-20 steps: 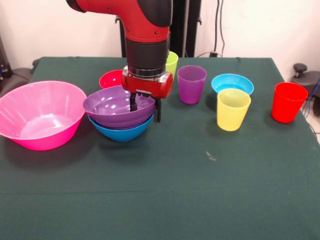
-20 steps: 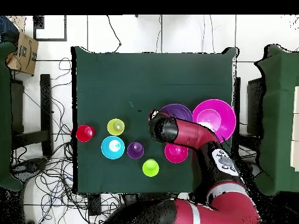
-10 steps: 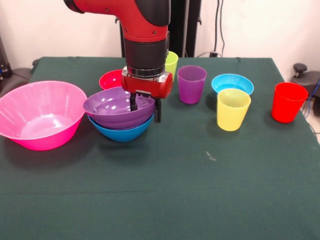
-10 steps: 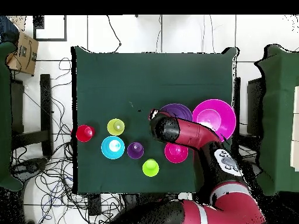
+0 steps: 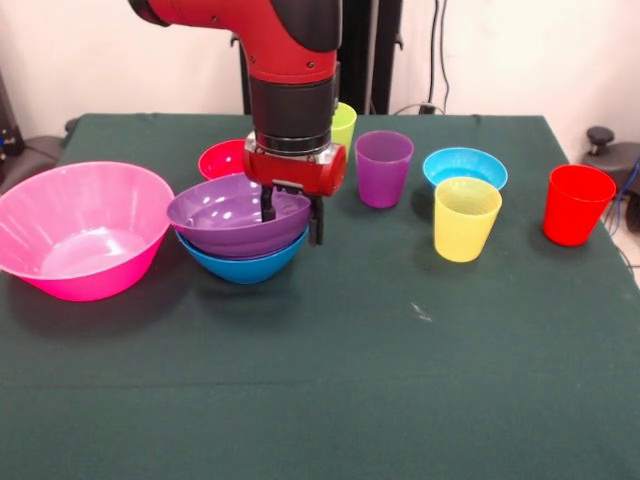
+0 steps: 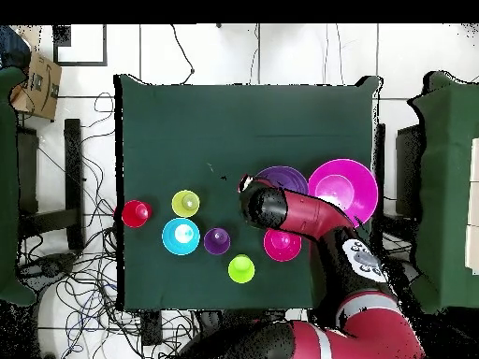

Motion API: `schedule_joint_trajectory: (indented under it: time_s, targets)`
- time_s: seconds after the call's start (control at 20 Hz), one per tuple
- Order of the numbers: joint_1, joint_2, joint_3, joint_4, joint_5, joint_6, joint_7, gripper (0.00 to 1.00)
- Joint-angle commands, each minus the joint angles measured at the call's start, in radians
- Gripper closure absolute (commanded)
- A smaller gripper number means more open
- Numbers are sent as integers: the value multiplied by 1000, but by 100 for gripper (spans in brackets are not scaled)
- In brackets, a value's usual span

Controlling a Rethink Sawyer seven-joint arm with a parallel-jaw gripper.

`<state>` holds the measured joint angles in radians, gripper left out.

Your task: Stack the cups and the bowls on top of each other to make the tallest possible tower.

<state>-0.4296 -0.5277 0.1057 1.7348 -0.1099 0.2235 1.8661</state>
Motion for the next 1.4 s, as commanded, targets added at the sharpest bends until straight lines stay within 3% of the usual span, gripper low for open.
schedule_joint_trajectory:
  time_s: [0.05, 0.8, 1.4]
  targets:
    - [45, 71, 103, 27, -52, 58, 20, 0]
    - [54, 33, 92, 42, -43, 95, 21, 0]
    - [57, -47, 84, 70, -28, 188, 15, 0]
